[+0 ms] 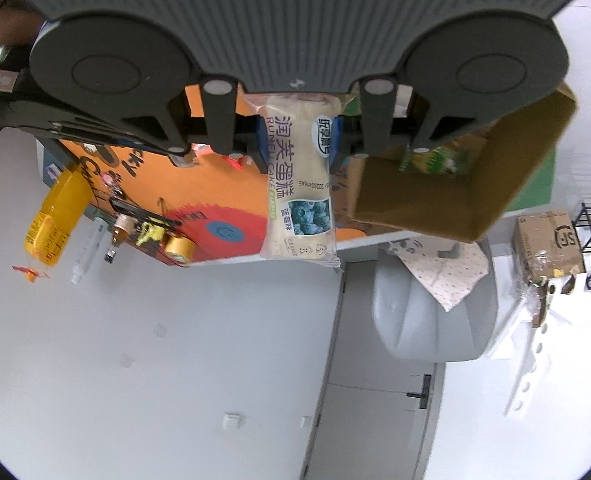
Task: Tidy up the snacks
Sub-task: 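Carry both packs over the cardboard box and release them inside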
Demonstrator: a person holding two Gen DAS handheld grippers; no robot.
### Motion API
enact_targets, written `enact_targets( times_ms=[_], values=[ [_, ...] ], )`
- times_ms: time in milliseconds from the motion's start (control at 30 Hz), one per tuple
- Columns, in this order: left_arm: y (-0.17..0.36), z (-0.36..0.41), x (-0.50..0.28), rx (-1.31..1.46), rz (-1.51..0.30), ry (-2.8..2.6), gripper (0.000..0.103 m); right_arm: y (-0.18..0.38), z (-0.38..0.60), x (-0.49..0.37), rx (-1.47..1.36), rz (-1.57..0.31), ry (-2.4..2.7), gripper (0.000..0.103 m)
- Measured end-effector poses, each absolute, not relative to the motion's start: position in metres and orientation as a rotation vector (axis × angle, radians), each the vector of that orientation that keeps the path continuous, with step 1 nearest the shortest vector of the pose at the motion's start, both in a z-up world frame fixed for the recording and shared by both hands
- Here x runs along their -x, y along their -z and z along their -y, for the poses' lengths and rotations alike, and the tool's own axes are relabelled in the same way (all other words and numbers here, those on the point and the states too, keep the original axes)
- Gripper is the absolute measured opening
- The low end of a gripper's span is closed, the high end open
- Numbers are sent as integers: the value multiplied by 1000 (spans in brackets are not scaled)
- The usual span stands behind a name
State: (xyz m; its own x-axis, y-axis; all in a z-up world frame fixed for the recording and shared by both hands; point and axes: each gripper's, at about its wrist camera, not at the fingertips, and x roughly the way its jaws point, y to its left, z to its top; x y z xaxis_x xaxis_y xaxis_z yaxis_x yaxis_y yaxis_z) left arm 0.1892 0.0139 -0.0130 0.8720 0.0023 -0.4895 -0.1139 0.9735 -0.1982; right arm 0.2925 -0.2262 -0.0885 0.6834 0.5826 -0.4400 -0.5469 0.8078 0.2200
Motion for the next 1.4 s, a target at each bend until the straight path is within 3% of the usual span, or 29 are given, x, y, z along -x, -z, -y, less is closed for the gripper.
enact_targets(
  times_ms=[600,767,1333,1400],
  values=[
    [27,-95,-178,307,-503,-205,33,83,154,-287,-24,-507,-751,17],
    [27,-111,-171,319,-480,-243,49,80,137,-287,-17,-504,-774,17],
    [34,-139,-157,407,-447,-267,60,76,85,-299,10,-510,-828,17],
    [35,-142,-156,415,-443,-270,62,75,81,-301,-13,-511,-840,23]
  ],
)
